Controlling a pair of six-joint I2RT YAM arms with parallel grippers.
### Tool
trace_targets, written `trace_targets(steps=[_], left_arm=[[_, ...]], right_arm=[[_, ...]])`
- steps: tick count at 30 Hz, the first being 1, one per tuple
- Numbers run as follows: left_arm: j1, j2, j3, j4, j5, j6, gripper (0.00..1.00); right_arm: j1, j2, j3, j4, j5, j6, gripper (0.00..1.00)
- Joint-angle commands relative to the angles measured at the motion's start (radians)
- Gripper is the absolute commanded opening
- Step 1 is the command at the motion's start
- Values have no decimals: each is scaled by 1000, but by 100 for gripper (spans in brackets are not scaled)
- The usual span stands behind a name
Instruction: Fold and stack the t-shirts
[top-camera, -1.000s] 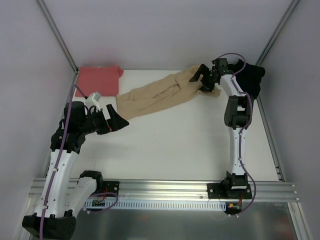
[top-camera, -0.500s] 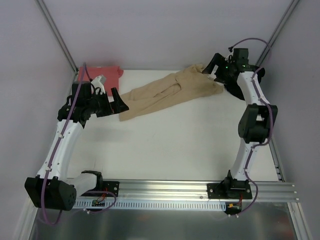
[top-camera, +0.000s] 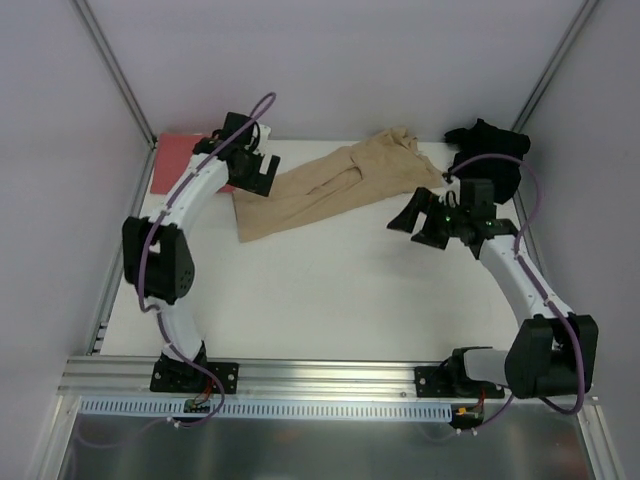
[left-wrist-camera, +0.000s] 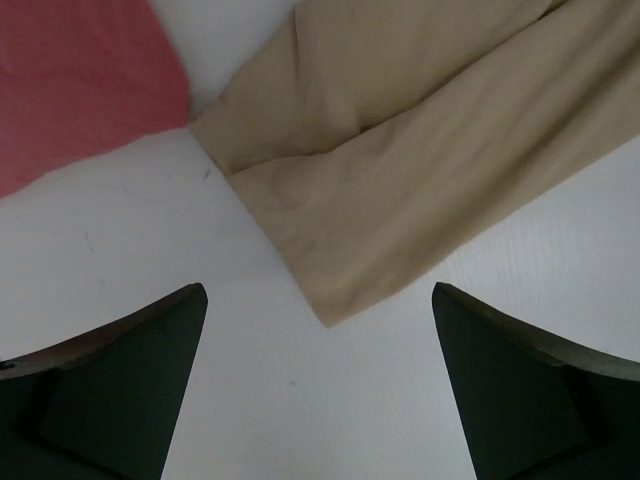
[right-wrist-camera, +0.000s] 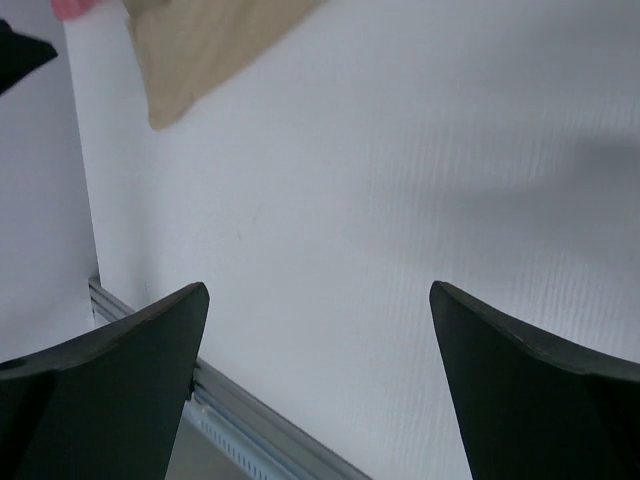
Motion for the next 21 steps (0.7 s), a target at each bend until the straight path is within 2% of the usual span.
trace_targets(steps=[1,4,7,16,21], left_arm=[[-21,165,134,-95,-94,152,99],[-21,282,217,-135,-57,181,99],[-21,336,236,-144,-31,195,99],[-18,474,280,-150,-20,189,99],[-14,554,328,-215,50,152,99]], right_arm=[[20,-141,-103,23,-66,36,100],[26,-218,-168,-22,-78,14,99],[25,-252,-176,-91,-69,-47,99],[25,-251,-177,-101,-97,-56,100],[23,-287,-160,-136,-89,-72,99]])
